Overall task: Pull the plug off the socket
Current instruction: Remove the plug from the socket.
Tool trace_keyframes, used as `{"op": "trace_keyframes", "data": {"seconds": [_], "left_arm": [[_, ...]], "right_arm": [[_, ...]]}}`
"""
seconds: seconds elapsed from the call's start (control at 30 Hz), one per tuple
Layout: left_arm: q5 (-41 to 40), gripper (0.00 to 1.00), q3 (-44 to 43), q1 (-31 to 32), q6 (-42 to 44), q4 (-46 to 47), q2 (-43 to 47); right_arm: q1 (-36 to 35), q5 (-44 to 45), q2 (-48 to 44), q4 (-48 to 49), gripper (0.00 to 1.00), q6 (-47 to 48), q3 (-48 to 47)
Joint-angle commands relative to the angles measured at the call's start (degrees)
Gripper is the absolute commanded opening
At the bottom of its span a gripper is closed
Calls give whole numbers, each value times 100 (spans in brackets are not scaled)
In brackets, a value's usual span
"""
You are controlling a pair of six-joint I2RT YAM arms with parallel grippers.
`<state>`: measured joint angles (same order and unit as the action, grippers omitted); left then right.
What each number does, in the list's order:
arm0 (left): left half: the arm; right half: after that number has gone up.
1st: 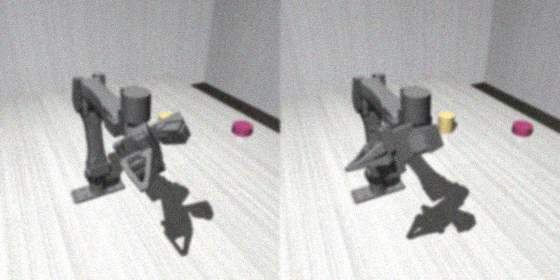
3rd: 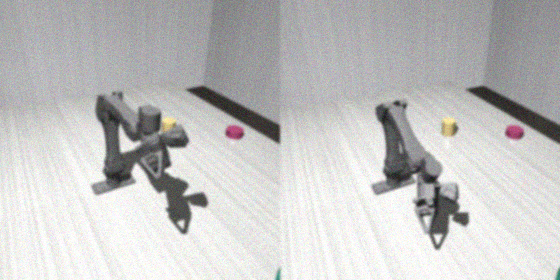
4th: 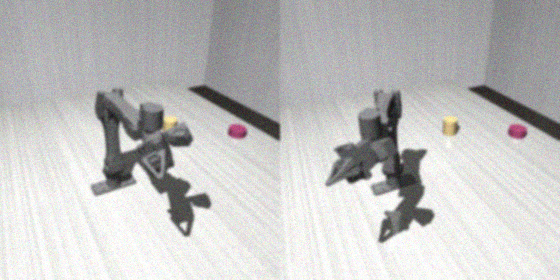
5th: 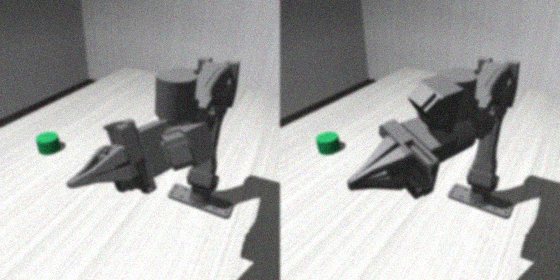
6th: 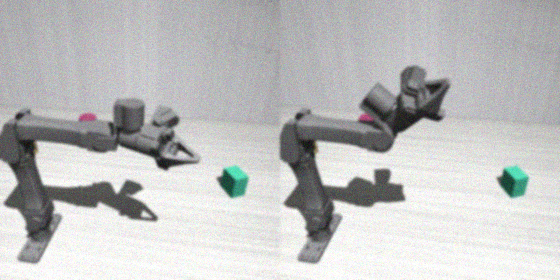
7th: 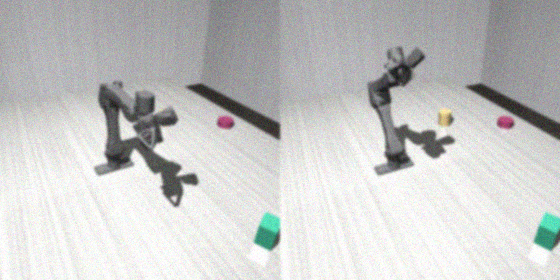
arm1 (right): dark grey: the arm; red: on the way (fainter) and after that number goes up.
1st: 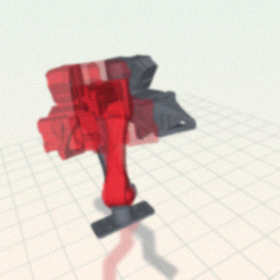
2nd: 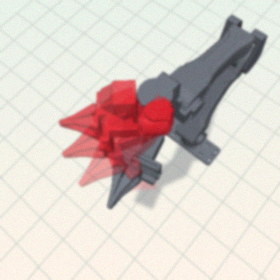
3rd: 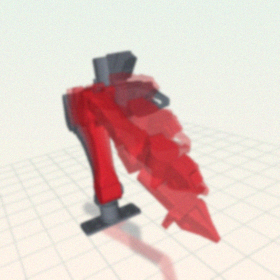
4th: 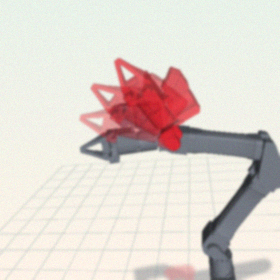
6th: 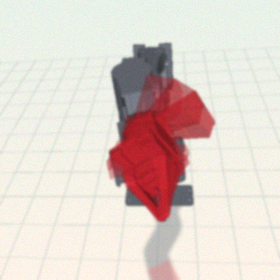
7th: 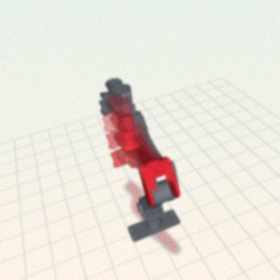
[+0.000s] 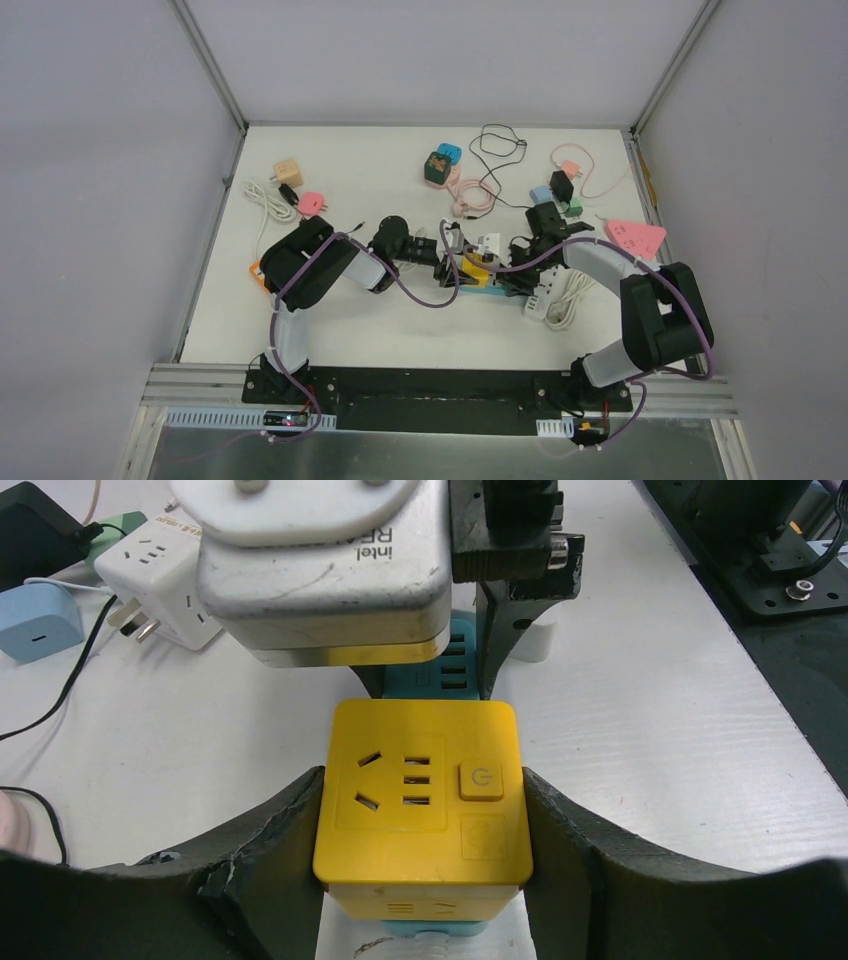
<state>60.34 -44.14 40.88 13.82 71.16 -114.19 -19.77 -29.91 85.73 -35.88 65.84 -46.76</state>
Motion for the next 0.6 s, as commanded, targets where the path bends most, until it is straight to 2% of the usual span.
{"op": "trace_keyframes", "data": {"seconds": [0.0,0.07,0.13,0.23,0.27,0.33,0.5,0.57], "left_arm": [[462,0,-190,-84,-565,95,131],[298,0,-55,-77,-89,-40,191],[-114,0,192,-3,930,-574,393],[-745,0,255,169,2601,-2343,905],[-766,0,190,180,2724,-2804,961],[-636,0,55,177,2376,-2732,906],[54,0,-447,-11,334,-2066,570],[279,0,-494,-80,-17,-1815,486]], "right_arm": [[-45,-30,187,-296,3,49,-233],[-47,-24,235,-354,0,-5,-302],[-45,-11,259,-373,0,-35,-323],[-46,-19,269,-382,0,-37,-332],[-45,-15,276,-391,0,-37,-333],[-45,-7,291,-401,0,-45,-342],[-45,37,321,-403,0,-75,-366],[-47,47,323,-395,0,-101,-375]]}}
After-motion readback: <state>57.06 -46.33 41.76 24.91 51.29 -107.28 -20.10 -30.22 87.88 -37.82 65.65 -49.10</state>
